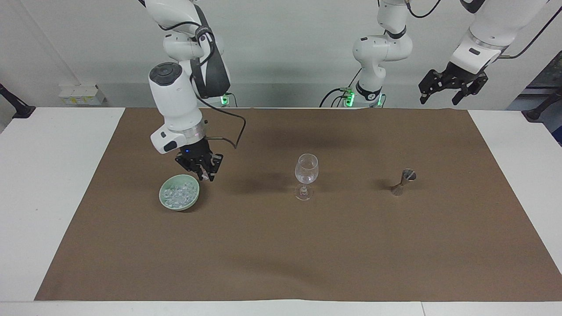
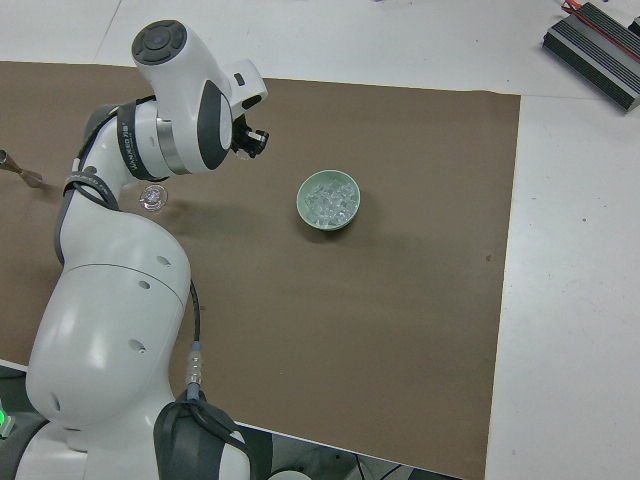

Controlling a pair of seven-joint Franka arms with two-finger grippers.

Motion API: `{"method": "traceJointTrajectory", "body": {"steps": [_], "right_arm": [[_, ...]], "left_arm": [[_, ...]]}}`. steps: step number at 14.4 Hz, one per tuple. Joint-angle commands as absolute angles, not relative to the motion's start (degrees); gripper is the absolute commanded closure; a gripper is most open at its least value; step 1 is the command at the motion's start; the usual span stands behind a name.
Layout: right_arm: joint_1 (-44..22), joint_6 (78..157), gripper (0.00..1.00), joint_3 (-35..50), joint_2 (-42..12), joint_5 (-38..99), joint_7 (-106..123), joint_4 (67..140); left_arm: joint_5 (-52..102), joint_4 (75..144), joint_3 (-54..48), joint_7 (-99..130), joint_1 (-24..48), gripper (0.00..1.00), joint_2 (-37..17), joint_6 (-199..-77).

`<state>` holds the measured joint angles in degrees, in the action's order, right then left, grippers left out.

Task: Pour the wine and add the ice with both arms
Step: 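Carry the ice with the right gripper over the wine glass, then open the right gripper to drop the ice into the glass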

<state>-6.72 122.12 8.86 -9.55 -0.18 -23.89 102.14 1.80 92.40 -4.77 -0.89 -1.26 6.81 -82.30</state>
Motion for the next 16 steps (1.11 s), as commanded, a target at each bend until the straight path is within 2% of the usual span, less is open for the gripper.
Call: {"method": "traceJointTrajectory", "body": {"steps": [1, 2, 3, 4, 7, 11, 14, 16], "right_arm": [[-11.58, 120.41, 0.85, 8.70, -10.81, 0.27, -29.16, 97.40], [-13.34, 120.15, 0.86, 8.70, -11.94, 0.52, -29.88, 95.47], [-14.58, 119.54, 0.96, 8.79, -13.08, 0.61, -30.40, 92.58], [-15.81, 117.88, 1.00, 8.79, -14.23, 0.53, -31.45, 90.11], [-19.15, 112.51, 1.00, 8.70, -15.64, 0.35, -35.41, 86.05], [-21.44, 112.76, 1.00, 8.79, -16.52, 0.97, -38.13, 84.91], [-23.90, 112.33, 1.00, 8.79, -22.57, 0.79, -43.67, 76.84], [-24.95, 112.32, 1.00, 8.79, -24.08, 0.79, -44.90, 74.80]], "left_arm": [[1.76, 92.20, -5.18, -1.49, -1.76, 0.00, 7.38, -81.21], [1.76, 92.20, -5.19, -1.49, -1.76, 0.00, 7.38, -81.12], [1.76, 92.20, -5.10, -1.49, -1.76, 0.00, 7.38, -81.12], [1.76, 92.20, -5.01, -1.58, -1.84, 0.00, 7.38, -81.12], [1.76, 92.20, -4.92, -1.58, -1.85, 0.00, 7.38, -81.04], [1.76, 92.20, -4.92, -1.58, -1.85, 0.00, 7.38, -81.04], [1.76, 92.20, -4.92, -1.58, -1.85, 0.00, 7.38, -81.04], [1.76, 92.20, -4.92, -1.58, -1.85, 0.00, 7.38, -81.04]]}}
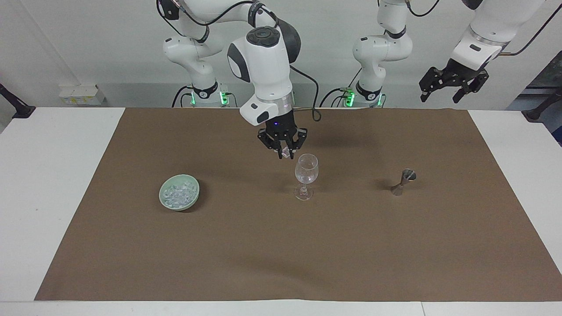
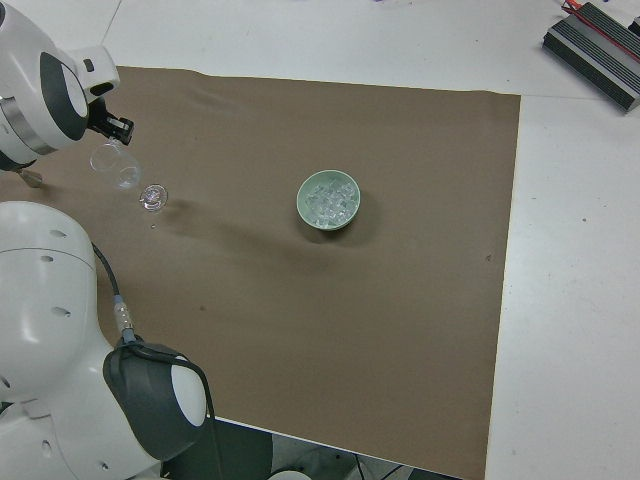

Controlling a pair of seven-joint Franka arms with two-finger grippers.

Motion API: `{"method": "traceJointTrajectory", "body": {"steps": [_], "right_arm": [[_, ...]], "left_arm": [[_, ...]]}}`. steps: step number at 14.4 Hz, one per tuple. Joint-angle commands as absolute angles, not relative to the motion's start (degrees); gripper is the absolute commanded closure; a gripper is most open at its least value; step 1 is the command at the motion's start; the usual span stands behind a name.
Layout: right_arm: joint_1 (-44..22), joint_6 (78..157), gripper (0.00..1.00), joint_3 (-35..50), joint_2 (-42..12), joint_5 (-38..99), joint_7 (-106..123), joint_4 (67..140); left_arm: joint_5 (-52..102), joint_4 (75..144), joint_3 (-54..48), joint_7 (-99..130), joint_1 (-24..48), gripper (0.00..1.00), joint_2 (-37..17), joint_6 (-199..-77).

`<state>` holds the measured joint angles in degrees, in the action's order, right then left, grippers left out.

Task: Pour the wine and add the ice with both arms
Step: 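Open the right gripper to drop the ice into the glass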

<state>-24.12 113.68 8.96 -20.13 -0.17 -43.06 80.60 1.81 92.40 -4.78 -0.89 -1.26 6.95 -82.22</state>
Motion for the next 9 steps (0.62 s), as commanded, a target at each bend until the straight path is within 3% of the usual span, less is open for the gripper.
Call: {"method": "traceJointTrajectory", "body": {"steps": [1, 9], "right_arm": [[-25.40, 112.41, 1.00, 8.79, -24.34, 0.70, -46.04, 74.79], [-27.51, 113.29, 1.00, 8.79, -24.61, 1.23, -51.06, 76.81]], "left_arm": [[1.76, 92.20, -4.92, -1.58, -1.85, 0.00, 7.38, -81.04], [1.76, 92.20, -4.92, -1.58, -1.85, 0.00, 7.38, -81.04]]}}
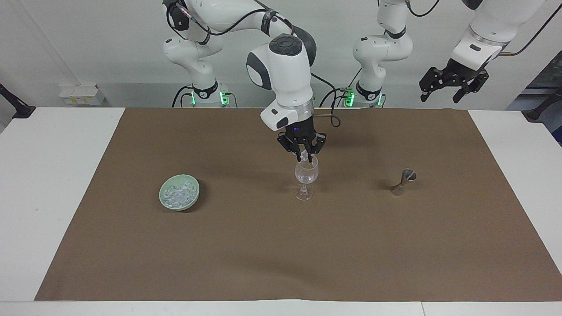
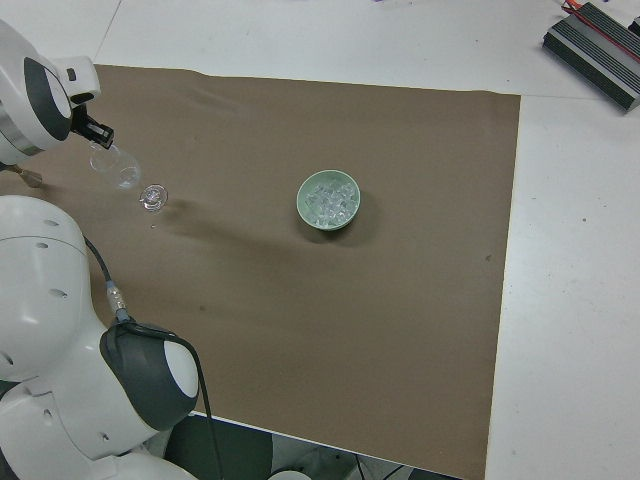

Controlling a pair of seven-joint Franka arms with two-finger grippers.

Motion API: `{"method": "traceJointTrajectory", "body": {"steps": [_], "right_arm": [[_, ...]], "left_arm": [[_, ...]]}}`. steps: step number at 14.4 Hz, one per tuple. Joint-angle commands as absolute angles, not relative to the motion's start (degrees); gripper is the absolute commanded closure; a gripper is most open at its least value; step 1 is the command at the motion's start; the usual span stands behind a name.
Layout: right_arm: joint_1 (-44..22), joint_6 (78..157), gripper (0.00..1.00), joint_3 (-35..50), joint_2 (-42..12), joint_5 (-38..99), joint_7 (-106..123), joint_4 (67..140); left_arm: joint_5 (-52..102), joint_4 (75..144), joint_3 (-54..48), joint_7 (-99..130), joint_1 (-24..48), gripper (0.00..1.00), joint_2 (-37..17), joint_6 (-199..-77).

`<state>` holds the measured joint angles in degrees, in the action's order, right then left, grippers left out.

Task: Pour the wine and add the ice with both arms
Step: 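Open the right gripper to drop the ice into the glass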

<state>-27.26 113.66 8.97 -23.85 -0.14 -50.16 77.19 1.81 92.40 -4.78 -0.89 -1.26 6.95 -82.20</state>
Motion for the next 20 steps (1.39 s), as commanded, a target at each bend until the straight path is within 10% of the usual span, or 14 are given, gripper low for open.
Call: {"method": "traceJointTrajectory", "body": {"steps": [1, 13, 17, 20], "right_arm": [[-28.03, 113.38, 1.00, 8.79, -24.87, 1.23, -51.15, 76.99], [-28.12, 112.59, 0.47, 8.79, -24.78, 0.88, -51.15, 77.87], [-26.29, 111.02, 0.00, 8.00, -21.29, 0.44, -50.46, 78.83], [-22.60, 108.46, 0.00, 7.91, -16.19, -0.17, -48.08, 82.60]], "left_arm": [[1.76, 92.20, -4.92, -1.58, -1.85, 0.00, 7.38, -81.04], [1.76, 92.20, -4.92, -1.58, -1.85, 0.00, 7.38, -81.04], [1.76, 92.20, -4.92, -1.58, -1.85, 0.00, 7.38, -81.04], [1.76, 92.20, -4.92, -1.58, -1.85, 0.00, 7.38, -81.04]]}}
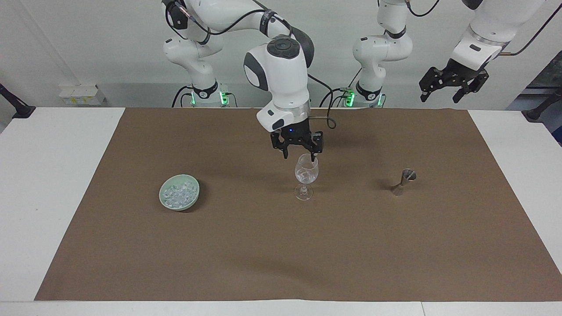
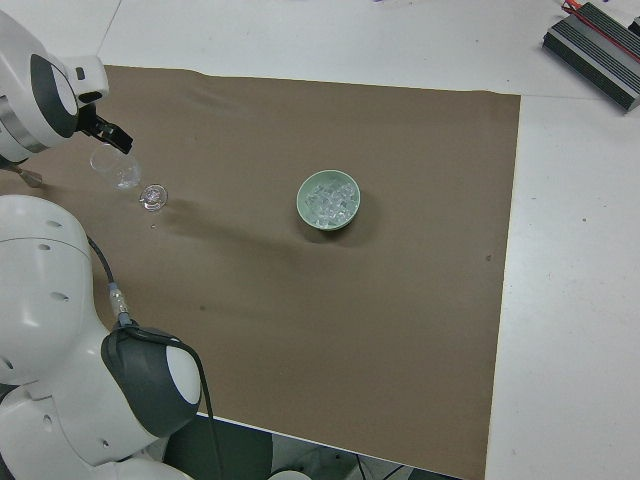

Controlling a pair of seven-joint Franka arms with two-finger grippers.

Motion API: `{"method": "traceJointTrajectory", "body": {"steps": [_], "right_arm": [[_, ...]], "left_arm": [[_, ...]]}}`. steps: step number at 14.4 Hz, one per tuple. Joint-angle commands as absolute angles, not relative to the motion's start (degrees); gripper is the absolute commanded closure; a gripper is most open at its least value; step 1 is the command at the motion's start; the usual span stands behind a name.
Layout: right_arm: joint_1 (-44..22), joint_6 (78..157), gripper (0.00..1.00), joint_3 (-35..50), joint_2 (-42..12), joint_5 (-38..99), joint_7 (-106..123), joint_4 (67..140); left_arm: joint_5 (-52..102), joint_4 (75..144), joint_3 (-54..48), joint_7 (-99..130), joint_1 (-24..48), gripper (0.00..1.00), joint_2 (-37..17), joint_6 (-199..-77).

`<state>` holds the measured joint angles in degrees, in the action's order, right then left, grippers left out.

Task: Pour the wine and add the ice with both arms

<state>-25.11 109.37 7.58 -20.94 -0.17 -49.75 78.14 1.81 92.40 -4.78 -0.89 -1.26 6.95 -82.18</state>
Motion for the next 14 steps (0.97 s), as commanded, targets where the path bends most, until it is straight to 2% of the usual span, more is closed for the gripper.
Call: {"method": "traceJointTrajectory", "body": {"steps": [1, 6, 10, 14], "right_arm": [[-21.11, 108.20, 0.00, 7.91, -14.08, -0.96, -47.90, 84.44], [-9.17, 99.60, 0.00, 7.91, -4.14, -1.76, -35.36, 90.17], [-2.47, 95.37, 0.00, 7.91, -1.41, -4.22, -25.42, 89.91], [-0.27, 90.28, 0.00, 7.91, -1.58, -6.07, -21.02, 86.85]], "left_arm": [[1.76, 92.20, -4.92, -1.58, -1.85, 0.00, 7.38, -81.04], [1.76, 92.20, -4.92, -1.58, -1.85, 0.00, 7.38, -81.04], [1.76, 92.20, -4.92, -1.58, -1.85, 0.00, 7.38, -81.04], [1.76, 92.20, -4.92, -1.58, -1.85, 0.00, 7.38, -81.04]]}}
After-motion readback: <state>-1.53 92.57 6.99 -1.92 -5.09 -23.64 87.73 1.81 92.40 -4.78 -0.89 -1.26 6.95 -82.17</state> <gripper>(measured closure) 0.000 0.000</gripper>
